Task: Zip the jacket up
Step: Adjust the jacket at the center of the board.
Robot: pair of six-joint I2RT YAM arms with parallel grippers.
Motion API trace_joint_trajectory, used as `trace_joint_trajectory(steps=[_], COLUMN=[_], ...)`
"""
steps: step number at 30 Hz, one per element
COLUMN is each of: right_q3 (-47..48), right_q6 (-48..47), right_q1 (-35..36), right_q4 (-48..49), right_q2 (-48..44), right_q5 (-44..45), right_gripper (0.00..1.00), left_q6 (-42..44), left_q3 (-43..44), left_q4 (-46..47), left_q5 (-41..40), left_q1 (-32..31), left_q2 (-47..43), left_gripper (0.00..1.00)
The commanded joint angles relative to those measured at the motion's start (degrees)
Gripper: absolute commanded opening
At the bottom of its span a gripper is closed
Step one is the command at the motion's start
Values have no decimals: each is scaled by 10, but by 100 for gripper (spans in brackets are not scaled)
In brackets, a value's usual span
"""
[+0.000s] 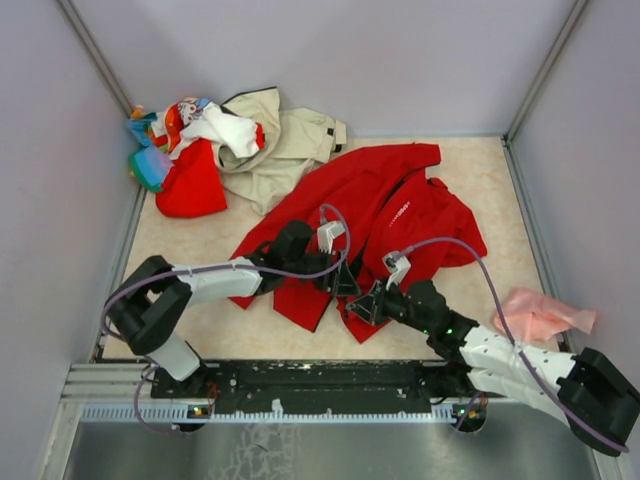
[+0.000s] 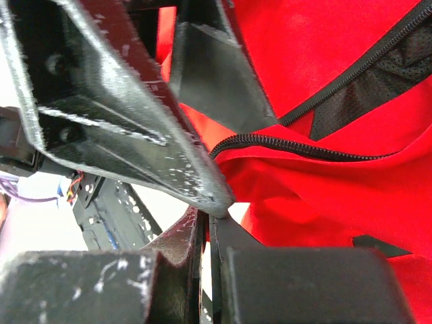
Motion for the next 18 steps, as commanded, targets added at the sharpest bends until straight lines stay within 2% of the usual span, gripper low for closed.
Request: trace_joint_trajectory(steps=[1, 4, 6, 10, 12, 16, 18], right_q3=[31, 30, 31, 48, 62, 94, 111], right_q6=[-22, -24, -24, -25, -24, -20, -10], right_q1=[6, 6, 5, 5, 6, 5, 5], right_q4=[3, 0, 0, -36, -79, -184, -234], right_q2=[-26, -33, -30, -22, -23, -21, -18], right_q5=[0, 10, 10, 15, 25, 34, 46], right_gripper=[0, 0, 0, 0, 11, 40, 47], left_q6=[-11, -14, -13, -2, 10, 44, 60], left_q3=[31, 36, 37, 38, 36, 36, 42], left_q4=[38, 46, 50, 50, 39, 2, -19], left_q5=[51, 52, 46, 21, -14, -94, -119], left_q1=[-3, -6, -7, -6, -4, -1, 1], left_q2=[34, 48, 53, 45, 31, 2, -4], left_gripper=[62, 53, 44, 14, 1, 0, 0])
